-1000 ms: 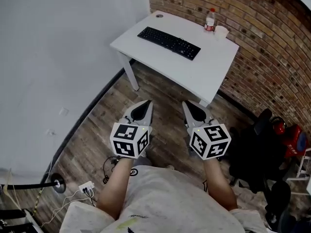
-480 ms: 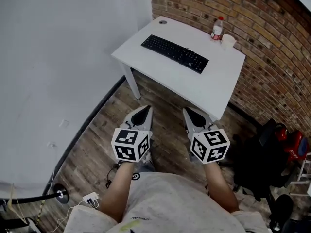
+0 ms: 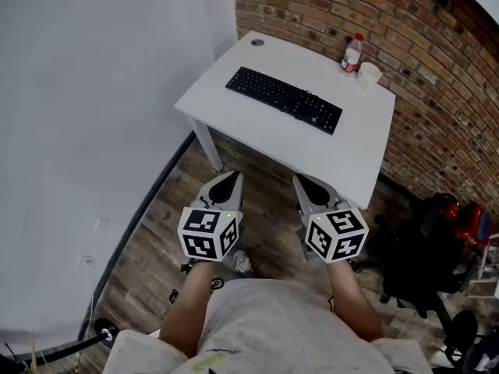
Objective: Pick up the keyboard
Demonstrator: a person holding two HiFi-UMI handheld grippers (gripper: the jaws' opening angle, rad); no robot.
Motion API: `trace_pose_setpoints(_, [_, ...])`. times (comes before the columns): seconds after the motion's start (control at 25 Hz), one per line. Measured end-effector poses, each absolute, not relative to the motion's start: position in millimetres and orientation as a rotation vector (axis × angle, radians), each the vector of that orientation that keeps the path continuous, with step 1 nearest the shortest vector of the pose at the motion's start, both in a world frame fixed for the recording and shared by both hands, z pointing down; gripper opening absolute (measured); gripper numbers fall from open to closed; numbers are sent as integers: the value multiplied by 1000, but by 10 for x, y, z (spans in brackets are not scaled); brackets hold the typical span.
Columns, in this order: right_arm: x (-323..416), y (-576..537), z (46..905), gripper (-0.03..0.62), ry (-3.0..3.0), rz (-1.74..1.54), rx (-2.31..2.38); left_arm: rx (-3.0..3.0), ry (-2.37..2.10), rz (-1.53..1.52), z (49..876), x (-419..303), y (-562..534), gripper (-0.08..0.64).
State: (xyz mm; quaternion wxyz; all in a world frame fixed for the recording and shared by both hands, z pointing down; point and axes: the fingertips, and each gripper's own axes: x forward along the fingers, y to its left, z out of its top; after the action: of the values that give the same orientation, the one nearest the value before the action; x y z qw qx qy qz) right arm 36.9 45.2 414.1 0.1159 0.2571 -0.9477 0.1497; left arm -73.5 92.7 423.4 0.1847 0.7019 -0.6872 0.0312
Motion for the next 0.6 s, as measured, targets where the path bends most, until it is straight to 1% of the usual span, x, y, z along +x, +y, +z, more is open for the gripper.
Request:
trace_pose_setpoints(0.28, [-74, 372, 4144, 9, -2751, 441, 822, 2016, -1892, 72, 4236, -1247, 805, -5])
trace_pose_setpoints(0.6, [-397, 244, 4099, 9, -2738, 421, 872, 2040, -1863, 71, 4251, -1613, 671, -5])
